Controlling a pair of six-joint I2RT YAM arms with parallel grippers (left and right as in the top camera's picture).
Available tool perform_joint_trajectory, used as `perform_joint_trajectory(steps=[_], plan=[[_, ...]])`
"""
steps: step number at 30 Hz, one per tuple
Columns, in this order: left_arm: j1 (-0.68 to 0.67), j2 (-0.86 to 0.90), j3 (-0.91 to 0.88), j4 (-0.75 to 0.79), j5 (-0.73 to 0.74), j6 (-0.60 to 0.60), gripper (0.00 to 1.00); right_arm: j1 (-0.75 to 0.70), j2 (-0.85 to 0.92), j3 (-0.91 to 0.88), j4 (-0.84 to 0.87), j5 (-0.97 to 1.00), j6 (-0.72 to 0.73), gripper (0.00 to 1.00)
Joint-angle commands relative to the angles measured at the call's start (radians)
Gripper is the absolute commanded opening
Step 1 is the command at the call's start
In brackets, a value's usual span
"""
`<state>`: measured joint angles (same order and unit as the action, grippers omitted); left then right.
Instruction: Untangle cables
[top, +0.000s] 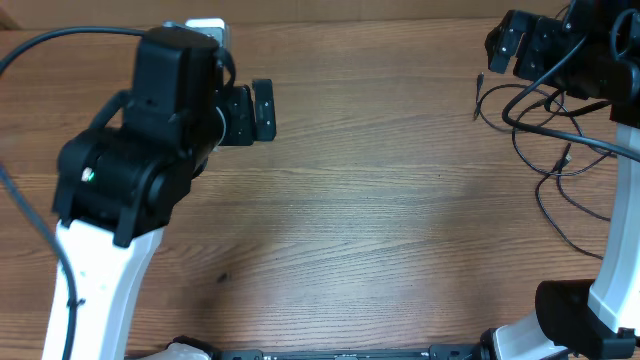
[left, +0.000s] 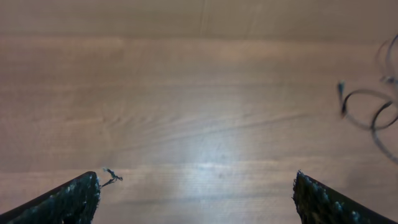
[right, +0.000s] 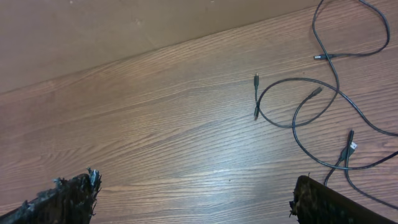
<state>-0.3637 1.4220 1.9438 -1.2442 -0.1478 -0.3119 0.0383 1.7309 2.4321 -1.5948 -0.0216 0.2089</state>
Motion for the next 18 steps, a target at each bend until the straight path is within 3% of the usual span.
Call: perform_joint_trajectory(steps=[1,10,18], plan=[[0.004,-0.05,0.013,0.04,-0.02,0.016,0.99,0.001,-0.016,0.01,0.002,0.001,0.0,1.0],[0.004,-0.147,-0.094,0.227,-0.02,0.058,0.99,0.001,-0.016,0.01,0.002,0.001,0.0,1.0],[0.005,-0.389,-0.459,0.579,-0.019,0.09,1.0,0.001,-0.016,0.01,0.002,0.001,0.0,1.0]])
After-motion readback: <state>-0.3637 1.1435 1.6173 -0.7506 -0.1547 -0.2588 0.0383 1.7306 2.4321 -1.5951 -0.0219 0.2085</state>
